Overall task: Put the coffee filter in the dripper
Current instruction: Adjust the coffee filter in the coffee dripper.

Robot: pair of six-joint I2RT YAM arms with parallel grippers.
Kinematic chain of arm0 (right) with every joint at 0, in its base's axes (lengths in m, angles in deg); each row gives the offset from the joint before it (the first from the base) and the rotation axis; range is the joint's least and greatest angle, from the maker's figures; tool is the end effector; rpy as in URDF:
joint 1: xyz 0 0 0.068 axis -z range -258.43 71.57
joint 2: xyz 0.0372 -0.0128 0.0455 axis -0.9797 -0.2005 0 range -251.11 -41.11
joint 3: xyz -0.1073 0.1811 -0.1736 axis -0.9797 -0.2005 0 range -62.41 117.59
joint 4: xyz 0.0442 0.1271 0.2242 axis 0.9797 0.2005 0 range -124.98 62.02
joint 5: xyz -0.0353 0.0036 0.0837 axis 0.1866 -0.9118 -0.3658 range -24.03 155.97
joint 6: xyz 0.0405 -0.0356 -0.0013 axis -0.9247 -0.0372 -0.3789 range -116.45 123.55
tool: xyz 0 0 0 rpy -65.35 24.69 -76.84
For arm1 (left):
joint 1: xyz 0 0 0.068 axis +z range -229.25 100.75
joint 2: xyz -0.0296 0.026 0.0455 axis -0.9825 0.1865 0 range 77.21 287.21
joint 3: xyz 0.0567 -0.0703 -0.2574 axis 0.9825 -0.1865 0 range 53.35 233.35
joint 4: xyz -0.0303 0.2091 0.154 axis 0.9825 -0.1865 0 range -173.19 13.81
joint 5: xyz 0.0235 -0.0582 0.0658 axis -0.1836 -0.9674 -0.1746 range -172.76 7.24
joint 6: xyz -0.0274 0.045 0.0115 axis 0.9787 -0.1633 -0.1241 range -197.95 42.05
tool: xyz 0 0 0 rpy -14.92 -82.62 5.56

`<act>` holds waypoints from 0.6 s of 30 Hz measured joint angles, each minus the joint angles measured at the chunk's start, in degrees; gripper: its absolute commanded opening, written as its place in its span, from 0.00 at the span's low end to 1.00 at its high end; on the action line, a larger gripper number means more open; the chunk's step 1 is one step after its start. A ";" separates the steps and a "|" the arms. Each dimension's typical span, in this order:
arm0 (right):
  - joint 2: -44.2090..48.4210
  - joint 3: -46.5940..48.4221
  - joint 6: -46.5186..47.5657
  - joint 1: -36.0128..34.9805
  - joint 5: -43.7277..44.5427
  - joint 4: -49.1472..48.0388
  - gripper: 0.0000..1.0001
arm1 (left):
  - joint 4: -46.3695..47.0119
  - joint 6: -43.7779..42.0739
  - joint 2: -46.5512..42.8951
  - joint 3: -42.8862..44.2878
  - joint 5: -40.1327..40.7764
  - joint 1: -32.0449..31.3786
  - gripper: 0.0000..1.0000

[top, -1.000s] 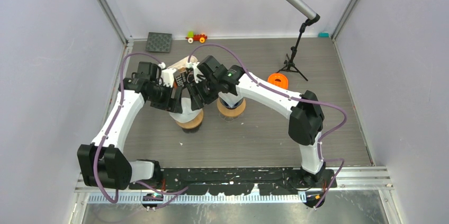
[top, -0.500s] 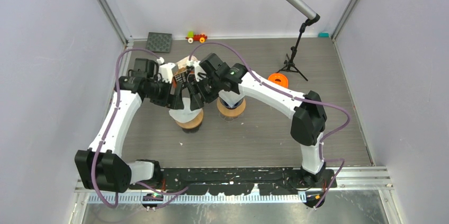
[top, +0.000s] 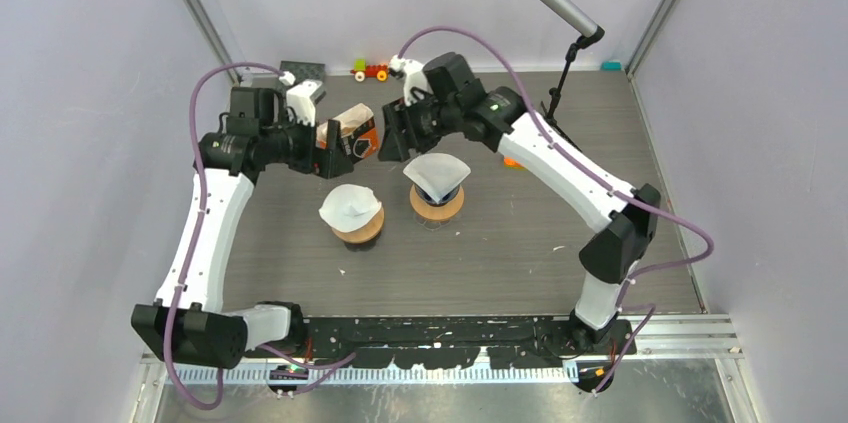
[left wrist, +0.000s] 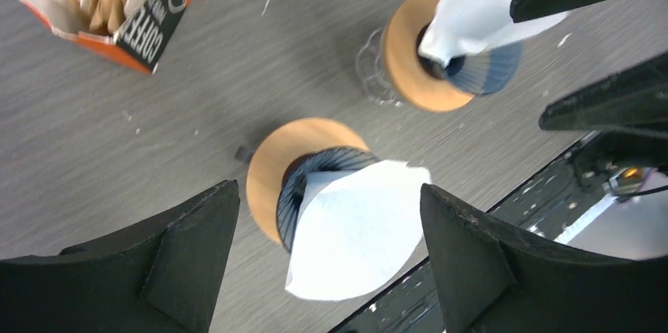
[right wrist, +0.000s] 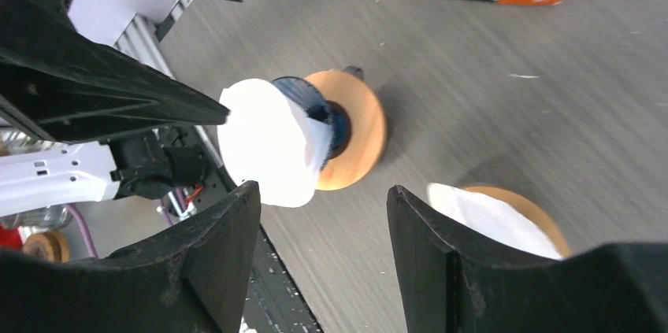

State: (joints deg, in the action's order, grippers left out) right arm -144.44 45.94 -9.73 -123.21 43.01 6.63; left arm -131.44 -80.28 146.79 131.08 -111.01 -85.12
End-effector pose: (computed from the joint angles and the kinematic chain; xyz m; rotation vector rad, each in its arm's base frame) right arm 0.2781 0.2955 0.3880 -0.8597 2.1734 0.9806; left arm 0.2308 -0.0407 0.3779 0.3981 2.3183 -0.6171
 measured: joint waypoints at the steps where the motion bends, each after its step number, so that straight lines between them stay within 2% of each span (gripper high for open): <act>1: 1.01 -0.02 0.28 0.85 0.61 0.33 0.65 | 0.42 0.72 0.35 0.96 -0.66 0.00 0.86; 5: 6.12 -2.40 1.38 5.25 3.45 0.31 0.67 | 1.99 4.02 4.74 7.04 -2.47 -1.62 0.86; 9: 11.87 -7.67 1.92 10.71 5.16 0.02 0.68 | 4.24 6.47 11.28 12.79 -2.51 -6.29 0.86; 13: 14.84 -12.98 2.75 15.26 6.45 0.02 0.68 | 6.32 8.41 17.22 15.19 -2.16 -11.69 0.87; 18: 16.31 -21.31 3.67 16.85 6.62 0.46 0.68 | 8.07 10.78 24.59 15.76 -1.25 -16.81 0.87</act>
State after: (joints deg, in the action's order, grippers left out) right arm -128.13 24.63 -6.06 -106.36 49.63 7.08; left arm -123.37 -69.51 171.38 146.84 -112.25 -101.93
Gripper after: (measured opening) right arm 0.677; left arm 0.865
